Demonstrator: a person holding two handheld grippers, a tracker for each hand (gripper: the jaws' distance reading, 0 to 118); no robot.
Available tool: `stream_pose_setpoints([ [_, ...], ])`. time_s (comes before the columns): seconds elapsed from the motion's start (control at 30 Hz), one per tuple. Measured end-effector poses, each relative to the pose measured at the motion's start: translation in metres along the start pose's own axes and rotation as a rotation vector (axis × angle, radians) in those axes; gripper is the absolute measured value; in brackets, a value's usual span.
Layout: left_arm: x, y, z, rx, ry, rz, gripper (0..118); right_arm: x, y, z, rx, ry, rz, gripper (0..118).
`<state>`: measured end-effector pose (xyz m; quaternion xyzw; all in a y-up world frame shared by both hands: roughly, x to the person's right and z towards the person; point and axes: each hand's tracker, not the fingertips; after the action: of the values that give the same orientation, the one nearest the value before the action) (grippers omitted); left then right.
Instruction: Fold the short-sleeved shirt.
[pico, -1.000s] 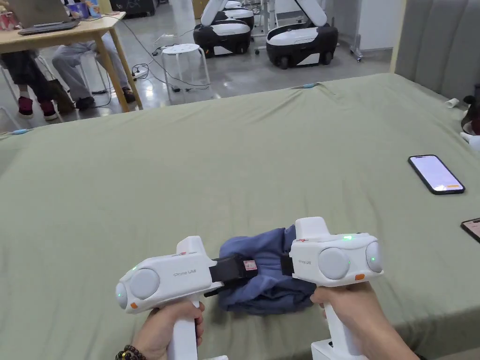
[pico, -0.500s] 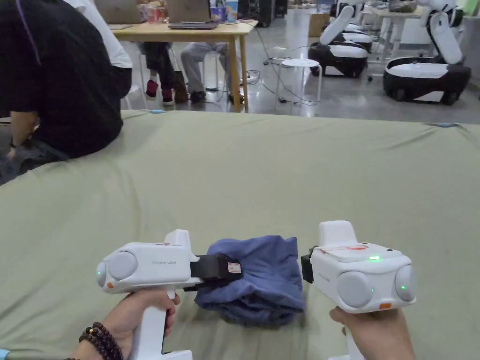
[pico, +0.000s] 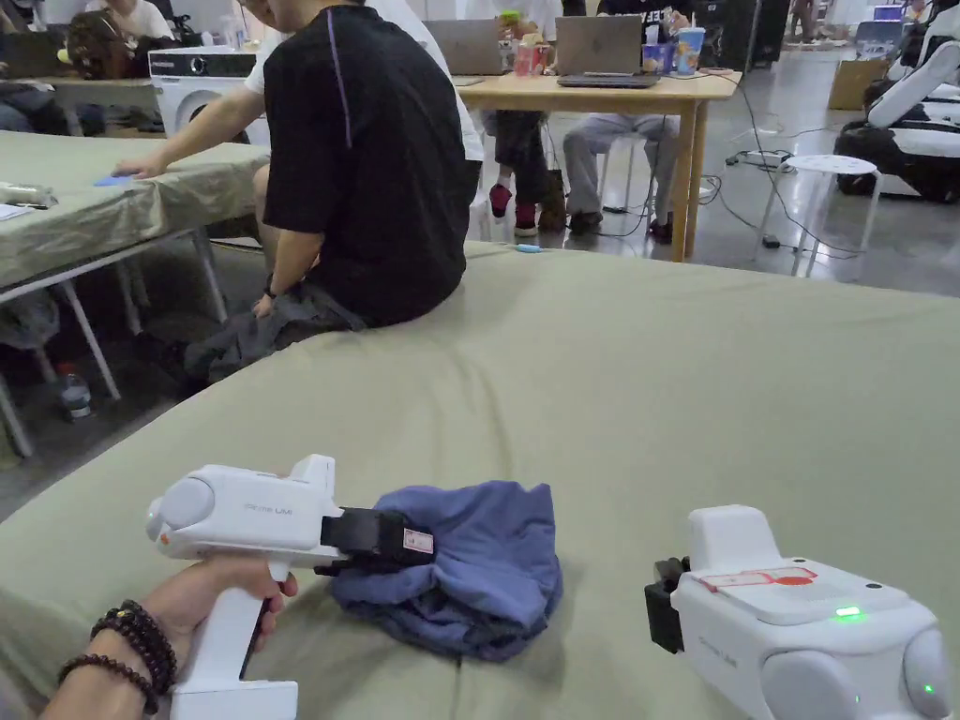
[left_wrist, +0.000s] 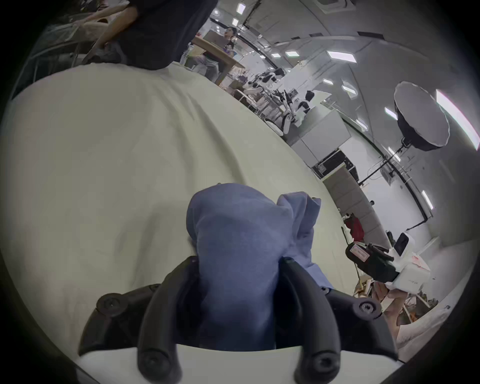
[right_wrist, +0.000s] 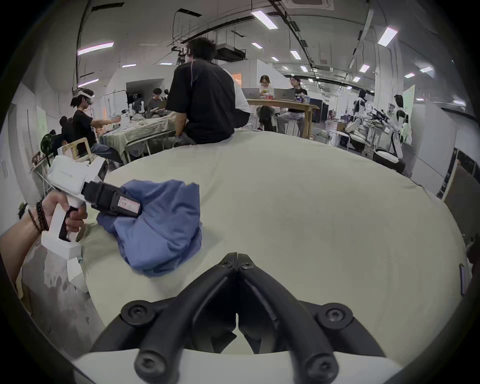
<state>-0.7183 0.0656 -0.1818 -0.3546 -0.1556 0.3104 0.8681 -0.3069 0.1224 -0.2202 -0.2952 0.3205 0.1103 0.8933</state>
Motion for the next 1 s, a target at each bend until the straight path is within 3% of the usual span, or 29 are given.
stream_pose_setpoints([
  [0.07, 0.001, -0.004, -0.004, 0.001, -0.006, -0.024, 45, 0.0, -0.002, -0.005, -0.003, -0.02, 0.017, 0],
  [0.13, 0.006, -0.005, -0.006, 0.009, 0.017, -0.055, 78, 0.003, 0.0, -0.007, -0.01, -0.032, 0.014, 0],
  [0.17, -0.007, -0.002, -0.013, 0.017, 0.044, -0.061, 108, 0.004, 0.001, -0.007, -0.009, -0.034, 0.011, 0],
  [0.2, -0.005, -0.002, -0.014, 0.036, 0.09, -0.078, 115, 0.005, 0.001, -0.006, -0.008, -0.037, 0.012, 0],
  [0.47, 0.059, -0.001, 0.007, 0.208, 0.205, -0.149, 118, 0.013, -0.001, 0.01, -0.008, -0.029, 0.021, 0],
  [0.5, 0.072, -0.001, 0.009, 0.226, 0.231, -0.179, 111, 0.016, 0.0, 0.012, -0.005, -0.03, 0.017, 0],
  [0.6, 0.127, -0.003, 0.015, 0.303, 0.284, -0.272, 65, 0.031, 0.002, 0.028, 0.019, -0.04, 0.0, 0],
  [0.7, 0.187, -0.011, 0.002, 0.355, 0.324, -0.355, 6, 0.055, 0.005, 0.05, 0.056, -0.071, -0.022, 0],
  [0.73, 0.209, -0.015, -0.008, 0.371, 0.337, -0.394, 0, 0.065, 0.007, 0.062, 0.069, -0.077, -0.034, 0],
  [1.0, 0.361, -0.012, -0.097, 0.464, 0.325, -0.542, 0, 0.168, 0.037, 0.141, 0.186, -0.233, -0.054, 0],
])
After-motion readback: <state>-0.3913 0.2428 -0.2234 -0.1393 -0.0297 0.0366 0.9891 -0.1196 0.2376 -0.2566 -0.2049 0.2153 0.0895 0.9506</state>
